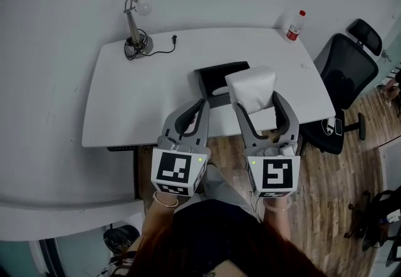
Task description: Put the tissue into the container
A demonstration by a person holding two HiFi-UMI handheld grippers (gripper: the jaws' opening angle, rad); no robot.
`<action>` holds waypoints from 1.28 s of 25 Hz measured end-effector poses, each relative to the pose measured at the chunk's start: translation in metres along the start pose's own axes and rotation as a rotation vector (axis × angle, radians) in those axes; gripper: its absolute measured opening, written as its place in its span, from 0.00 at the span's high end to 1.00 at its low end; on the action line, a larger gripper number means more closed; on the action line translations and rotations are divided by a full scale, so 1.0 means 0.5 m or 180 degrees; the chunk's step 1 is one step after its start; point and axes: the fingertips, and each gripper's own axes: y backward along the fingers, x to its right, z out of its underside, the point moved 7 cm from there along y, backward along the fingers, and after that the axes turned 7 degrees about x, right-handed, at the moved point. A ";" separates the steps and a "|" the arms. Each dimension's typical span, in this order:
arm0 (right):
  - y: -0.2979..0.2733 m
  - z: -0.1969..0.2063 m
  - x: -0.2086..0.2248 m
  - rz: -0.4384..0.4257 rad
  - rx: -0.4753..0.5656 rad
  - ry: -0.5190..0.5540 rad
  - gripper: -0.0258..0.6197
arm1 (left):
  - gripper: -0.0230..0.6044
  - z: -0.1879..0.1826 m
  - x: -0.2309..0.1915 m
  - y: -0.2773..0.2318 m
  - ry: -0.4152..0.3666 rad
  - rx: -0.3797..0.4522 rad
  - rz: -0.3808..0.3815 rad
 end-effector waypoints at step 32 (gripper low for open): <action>-0.204 0.155 0.062 -0.0270 -0.0525 -0.0327 0.44 | 0.92 0.061 -0.081 -0.188 0.0000 -0.0206 -0.0090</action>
